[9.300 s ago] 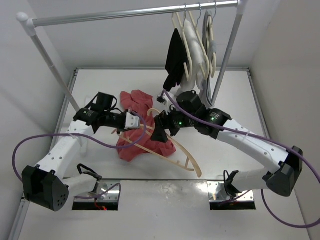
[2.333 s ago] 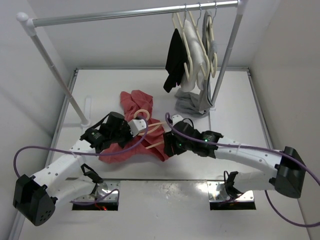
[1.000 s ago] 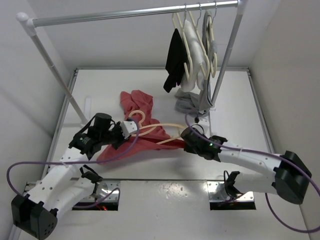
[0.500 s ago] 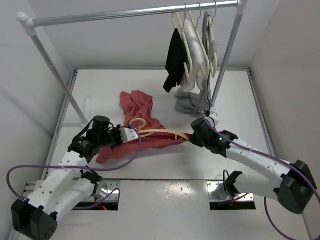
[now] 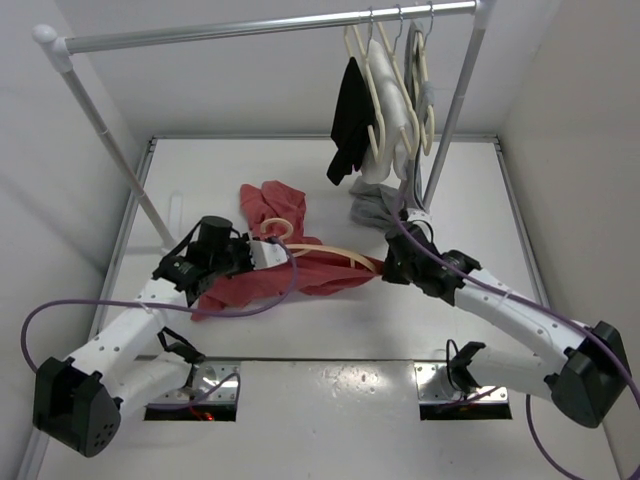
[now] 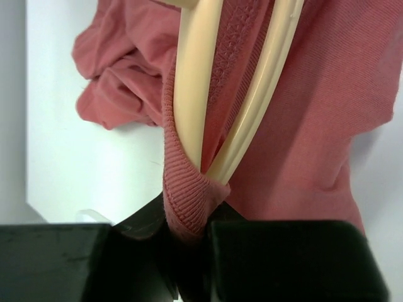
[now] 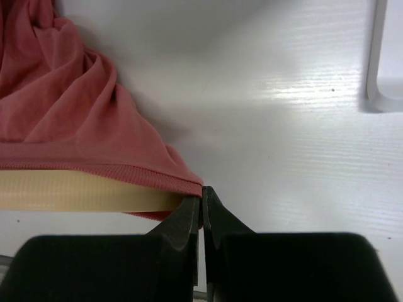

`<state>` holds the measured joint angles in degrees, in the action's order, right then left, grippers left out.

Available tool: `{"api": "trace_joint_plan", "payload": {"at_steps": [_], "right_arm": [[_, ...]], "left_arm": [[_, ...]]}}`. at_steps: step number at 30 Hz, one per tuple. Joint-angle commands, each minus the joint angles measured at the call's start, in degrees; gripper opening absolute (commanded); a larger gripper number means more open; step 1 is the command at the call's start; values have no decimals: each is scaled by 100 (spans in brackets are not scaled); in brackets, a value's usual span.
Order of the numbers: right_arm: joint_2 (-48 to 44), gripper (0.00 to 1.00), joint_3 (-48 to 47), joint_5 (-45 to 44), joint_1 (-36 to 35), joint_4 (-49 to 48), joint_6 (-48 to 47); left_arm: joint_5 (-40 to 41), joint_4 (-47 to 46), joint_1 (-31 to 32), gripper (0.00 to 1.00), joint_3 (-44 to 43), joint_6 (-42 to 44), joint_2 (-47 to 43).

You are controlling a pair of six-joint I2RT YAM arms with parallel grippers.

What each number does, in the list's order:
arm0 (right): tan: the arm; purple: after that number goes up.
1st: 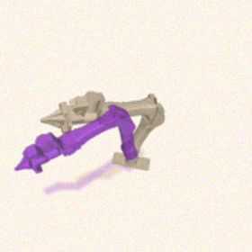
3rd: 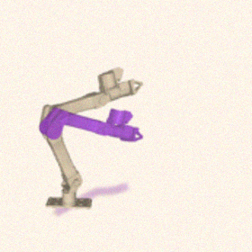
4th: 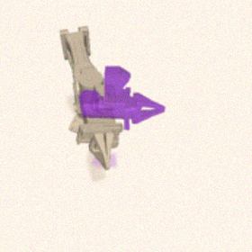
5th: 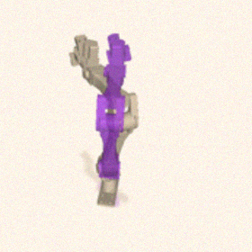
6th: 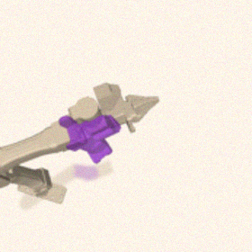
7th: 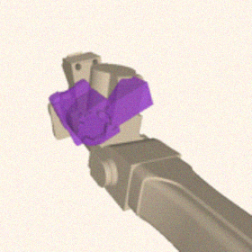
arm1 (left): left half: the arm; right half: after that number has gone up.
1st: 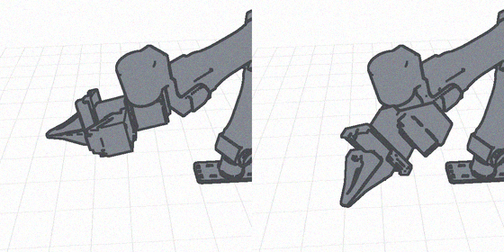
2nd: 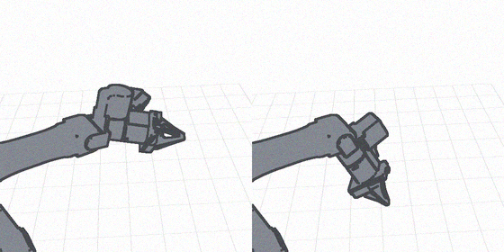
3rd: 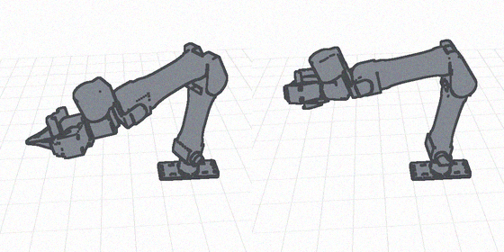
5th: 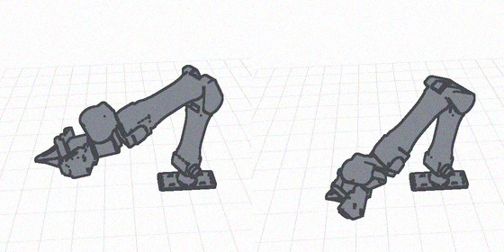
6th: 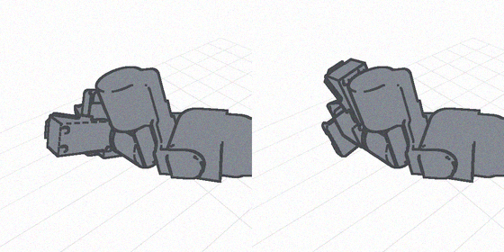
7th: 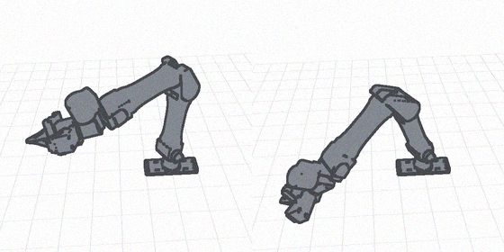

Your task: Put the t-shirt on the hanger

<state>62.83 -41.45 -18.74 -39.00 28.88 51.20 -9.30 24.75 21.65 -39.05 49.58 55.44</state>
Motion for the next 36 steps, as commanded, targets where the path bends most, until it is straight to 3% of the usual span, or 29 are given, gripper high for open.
{"api": "trace_joint_plan", "payload": {"at_steps": [1,3,6,10,14,20,29,30,33,34,36], "right_arm": [[254,0,-354,-133,96,452,-1049],[562,0,-731,125,95,468,-1349],[1353,0,-1425,2,33,802,-1586],[1671,0,-1866,265,-89,593,-1701],[1672,0,-2007,1001,-143,285,-1640],[1110,0,-2041,2320,-379,-656,-1367],[784,1,-2096,2699,-582,-402,-1726],[784,5,-2095,2831,-582,-305,-1849],[802,31,-2095,2990,-635,222,-2289],[732,45,-2147,2912,-635,327,-2473],[416,55,-2209,2702,-635,574,-2658]], "left_arm": [[817,161,181,0,-288,429,-181],[955,161,795,0,-288,508,-235],[1851,161,1411,0,-288,596,-87],[2011,161,2069,0,-288,413,54],[1828,381,2265,0,-700,-525,379],[746,565,2387,0,-947,-1520,721],[544,487,2520,0,-1262,-2082,846],[465,434,2450,0,-1350,-2163,846],[96,312,2291,0,-1492,-2225,644],[-114,259,2204,0,-1492,-2225,556],[-378,109,2124,0,-1290,-1998,214]]}}
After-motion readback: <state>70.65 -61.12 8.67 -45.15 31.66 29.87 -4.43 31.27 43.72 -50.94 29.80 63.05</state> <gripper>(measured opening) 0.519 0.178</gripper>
